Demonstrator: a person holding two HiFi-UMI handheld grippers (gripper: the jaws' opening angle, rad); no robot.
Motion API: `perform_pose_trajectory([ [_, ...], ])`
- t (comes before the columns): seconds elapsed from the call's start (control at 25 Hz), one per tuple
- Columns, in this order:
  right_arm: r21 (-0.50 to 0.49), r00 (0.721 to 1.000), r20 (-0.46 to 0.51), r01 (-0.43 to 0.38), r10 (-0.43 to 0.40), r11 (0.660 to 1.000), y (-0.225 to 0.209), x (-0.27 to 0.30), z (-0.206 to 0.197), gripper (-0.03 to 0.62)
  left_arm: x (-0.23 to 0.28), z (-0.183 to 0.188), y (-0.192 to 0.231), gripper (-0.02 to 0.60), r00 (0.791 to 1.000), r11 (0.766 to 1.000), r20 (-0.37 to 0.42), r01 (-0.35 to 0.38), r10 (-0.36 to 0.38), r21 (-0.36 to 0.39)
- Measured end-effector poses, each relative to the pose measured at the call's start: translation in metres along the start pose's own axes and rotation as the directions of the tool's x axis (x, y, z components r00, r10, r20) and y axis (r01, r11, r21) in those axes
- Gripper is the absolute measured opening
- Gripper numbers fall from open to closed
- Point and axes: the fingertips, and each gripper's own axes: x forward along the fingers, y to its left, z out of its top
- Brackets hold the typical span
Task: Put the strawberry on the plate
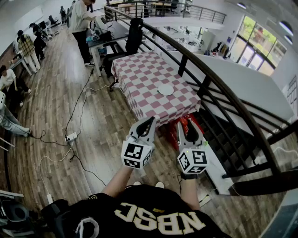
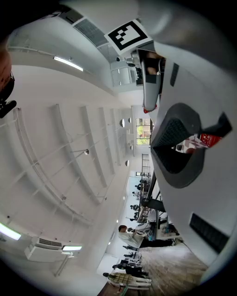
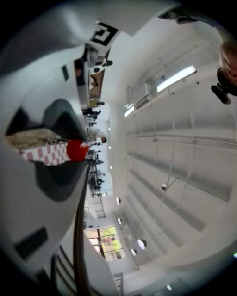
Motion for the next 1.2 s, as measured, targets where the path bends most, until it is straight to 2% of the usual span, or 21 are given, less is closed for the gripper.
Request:
perform_pose_trajectory([
  [0.12,-0.004,1.000,-0.004,0.000,0.000,1.000,0.012,0.003,-0.003,0.150,-0.009,0.001,0.005,0.009,1.000,1.000,0.006,0.006,-0.006,-0.003],
  [0.32,0.016,0.998,-0.041,-0.048,0.049,0.999,0.045,0.014,-0.019,0.150,-0.029,-0.008,0.024,0.009,1.000,1.000,-0.002,-0.001,0.001,-0.021],
  [0.56,0.013,0.996,-0.070,-0.045,0.045,0.999,0.071,0.014,-0.034,0.150,-0.046,-0.020,0.048,0.009,1.000,0.998,-0.021,-0.015,0.013,-0.061],
  [0.64,0.026,0.997,-0.066,-0.043,0.045,0.999,0.070,0.017,-0.034,0.150,-0.049,-0.022,0.049,0.009,1.000,0.998,-0.018,-0.009,0.008,-0.064],
  [0.8,0.123,0.996,-0.014,-0.081,0.084,0.989,0.072,0.030,-0.031,0.150,-0.045,-0.033,0.048,0.009,0.999,0.996,-0.031,0.029,-0.032,-0.078],
  [0.88,0.142,0.994,-0.031,-0.096,0.102,0.985,0.076,0.040,-0.043,0.150,-0.042,-0.043,0.053,0.009,0.998,0.995,-0.047,0.034,-0.039,-0.098],
  [1.04,0.187,0.990,-0.083,-0.096,0.113,0.978,0.071,0.070,-0.069,0.150,-0.035,-0.050,0.074,0.009,0.999,0.988,-0.038,-0.005,-0.001,-0.155],
  [1.2,0.210,0.986,-0.067,-0.133,0.150,0.969,0.055,0.119,-0.063,0.150,-0.005,-0.044,0.098,0.009,0.999,0.988,-0.019,-0.041,0.038,-0.150],
])
